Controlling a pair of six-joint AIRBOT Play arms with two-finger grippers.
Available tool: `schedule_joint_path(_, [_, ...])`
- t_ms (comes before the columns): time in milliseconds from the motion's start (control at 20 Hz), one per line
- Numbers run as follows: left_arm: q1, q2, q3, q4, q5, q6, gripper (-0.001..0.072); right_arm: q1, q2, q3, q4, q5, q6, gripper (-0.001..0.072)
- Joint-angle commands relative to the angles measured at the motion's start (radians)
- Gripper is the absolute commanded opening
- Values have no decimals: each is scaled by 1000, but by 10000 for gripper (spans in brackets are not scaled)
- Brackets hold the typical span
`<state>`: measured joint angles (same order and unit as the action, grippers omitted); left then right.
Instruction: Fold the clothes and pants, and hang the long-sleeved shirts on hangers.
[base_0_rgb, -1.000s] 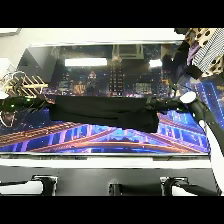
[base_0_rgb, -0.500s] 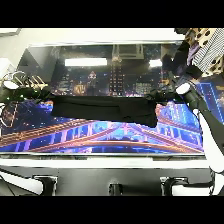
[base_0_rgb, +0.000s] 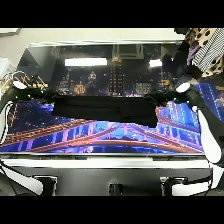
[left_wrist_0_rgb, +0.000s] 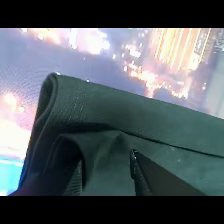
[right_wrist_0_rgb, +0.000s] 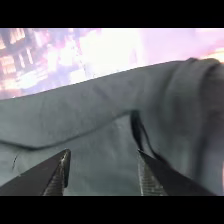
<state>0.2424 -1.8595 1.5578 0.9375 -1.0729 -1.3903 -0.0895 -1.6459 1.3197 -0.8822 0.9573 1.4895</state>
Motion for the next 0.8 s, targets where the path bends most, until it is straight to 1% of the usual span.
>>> schedule_joint_path(0, [20,16,80,58,-129,2,473,-134,31,56,5,220,-85,493])
schedule_joint_path(50, [20,29,106,93,-168,-2,569,-187,32,53,-2,281,-101,514])
schedule_joint_path(100, [19,43,128,124,-201,-6,612,-228,32,39,-2,310,-120,621])
schedule_joint_path(150, [17,63,143,150,-226,-6,619,-261,31,19,-1,323,-138,655])
schedule_joint_path(250, [11,109,150,209,-243,-26,619,-288,11,-11,22,332,-175,659])
schedule_joint_path(350, [3,153,150,262,-259,-51,619,-279,-32,-34,88,351,-228,668])
schedule_joint_path(450, [-6,185,150,295,-274,-55,619,-257,-83,-38,144,349,-262,668])
schedule_joint_path(650, [-19,211,150,302,-293,-67,619,-206,-141,-38,160,302,-301,668])
schedule_joint_path(750, [-24,212,150,303,-293,-69,619,-185,-155,-38,164,272,-301,668])
